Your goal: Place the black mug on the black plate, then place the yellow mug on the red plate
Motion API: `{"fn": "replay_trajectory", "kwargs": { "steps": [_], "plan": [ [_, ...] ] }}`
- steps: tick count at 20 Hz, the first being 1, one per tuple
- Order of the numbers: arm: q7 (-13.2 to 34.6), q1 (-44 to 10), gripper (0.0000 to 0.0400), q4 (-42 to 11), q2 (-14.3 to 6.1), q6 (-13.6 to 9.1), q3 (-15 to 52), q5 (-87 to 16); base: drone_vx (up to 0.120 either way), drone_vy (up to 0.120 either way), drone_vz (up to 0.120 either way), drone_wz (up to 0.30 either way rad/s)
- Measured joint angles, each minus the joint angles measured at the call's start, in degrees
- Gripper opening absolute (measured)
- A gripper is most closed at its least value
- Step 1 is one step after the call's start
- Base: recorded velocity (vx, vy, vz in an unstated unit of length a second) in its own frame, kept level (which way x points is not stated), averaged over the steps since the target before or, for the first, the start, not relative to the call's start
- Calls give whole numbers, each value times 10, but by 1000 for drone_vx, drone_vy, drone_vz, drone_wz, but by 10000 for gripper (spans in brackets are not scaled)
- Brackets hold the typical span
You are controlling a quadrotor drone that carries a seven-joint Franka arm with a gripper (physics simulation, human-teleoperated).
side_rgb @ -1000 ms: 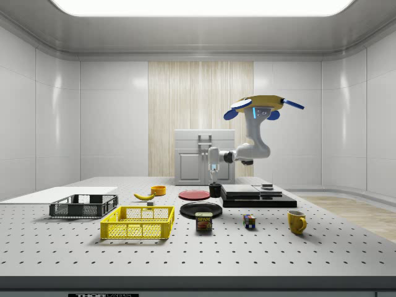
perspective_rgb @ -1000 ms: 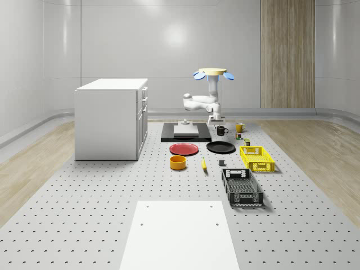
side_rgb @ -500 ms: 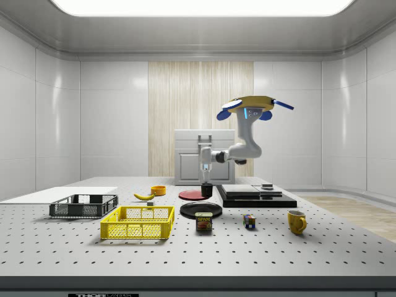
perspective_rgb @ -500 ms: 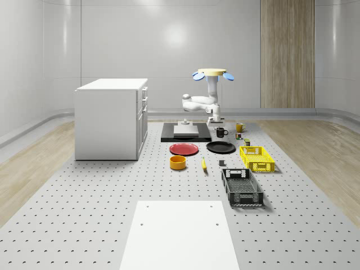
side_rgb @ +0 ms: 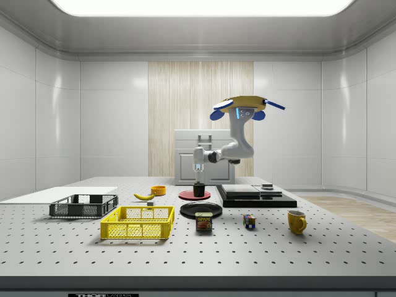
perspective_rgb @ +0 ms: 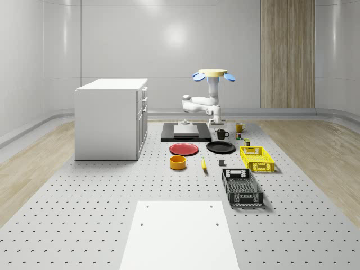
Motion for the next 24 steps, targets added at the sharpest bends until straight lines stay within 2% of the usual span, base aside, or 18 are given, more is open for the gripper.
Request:
{"fn": "replay_trajectory", "kwargs": {
  "steps": [5, 16, 24],
  "plan": [
    [0, -2, 110, 3, -4, 9, -19, -17, 16, 0, 0, 0],
    [0, -18, 110, 28, -8, 47, -119, -111, 0, 0, 0, 0],
    [-2, -17, 110, 37, -6, 65, -177, -166, 0, 0, 0, 0]
  ]
}}
